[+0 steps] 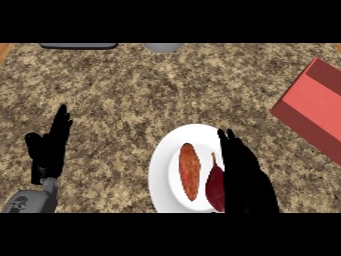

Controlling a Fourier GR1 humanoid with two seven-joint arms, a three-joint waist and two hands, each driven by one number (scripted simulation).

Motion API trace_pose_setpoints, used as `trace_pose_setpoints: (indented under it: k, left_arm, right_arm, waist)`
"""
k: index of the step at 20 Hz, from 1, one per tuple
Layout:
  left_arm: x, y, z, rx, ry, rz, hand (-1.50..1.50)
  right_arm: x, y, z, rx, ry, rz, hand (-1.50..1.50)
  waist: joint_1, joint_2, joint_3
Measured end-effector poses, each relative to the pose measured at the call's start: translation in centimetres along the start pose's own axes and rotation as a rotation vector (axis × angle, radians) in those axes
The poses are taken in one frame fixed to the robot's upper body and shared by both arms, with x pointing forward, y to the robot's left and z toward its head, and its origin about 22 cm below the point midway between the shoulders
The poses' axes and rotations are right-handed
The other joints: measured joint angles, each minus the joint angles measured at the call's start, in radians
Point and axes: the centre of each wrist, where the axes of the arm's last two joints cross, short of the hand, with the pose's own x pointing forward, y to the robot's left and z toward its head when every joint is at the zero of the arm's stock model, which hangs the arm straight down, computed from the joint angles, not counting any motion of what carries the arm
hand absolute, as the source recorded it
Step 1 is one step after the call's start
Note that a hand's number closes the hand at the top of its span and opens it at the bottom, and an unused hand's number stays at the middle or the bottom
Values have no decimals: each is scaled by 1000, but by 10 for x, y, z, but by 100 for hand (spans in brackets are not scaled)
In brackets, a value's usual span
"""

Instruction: Pick the sweet potato from the plate and place it in the cardboard box

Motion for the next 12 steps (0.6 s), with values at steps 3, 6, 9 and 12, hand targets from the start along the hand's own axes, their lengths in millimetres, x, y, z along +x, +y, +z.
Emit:
trace_pose_setpoints:
  k: [3, 6, 9, 12]
  left_arm:
    - [1, -3, -1, 2, 1, -4, 0]
    - [0, -1, -1, -2, 3, 0, 0]
    - [0, -1, -1, -5, 5, -2, 0]
    - [-1, -7, -1, -5, 9, 0, 0]
  right_arm:
    - [6, 4, -6, 30, 8, 10, -150]
    - [12, 9, -11, 53, 7, 17, -150]
    - [16, 10, -19, 65, 16, 18, -150]
    - [17, 17, -25, 76, 34, 40, -150]
  waist:
    - [-1, -1, 1]
    - [-1, -2, 1]
    - [0, -3, 1]
    - [-3, -4, 1]
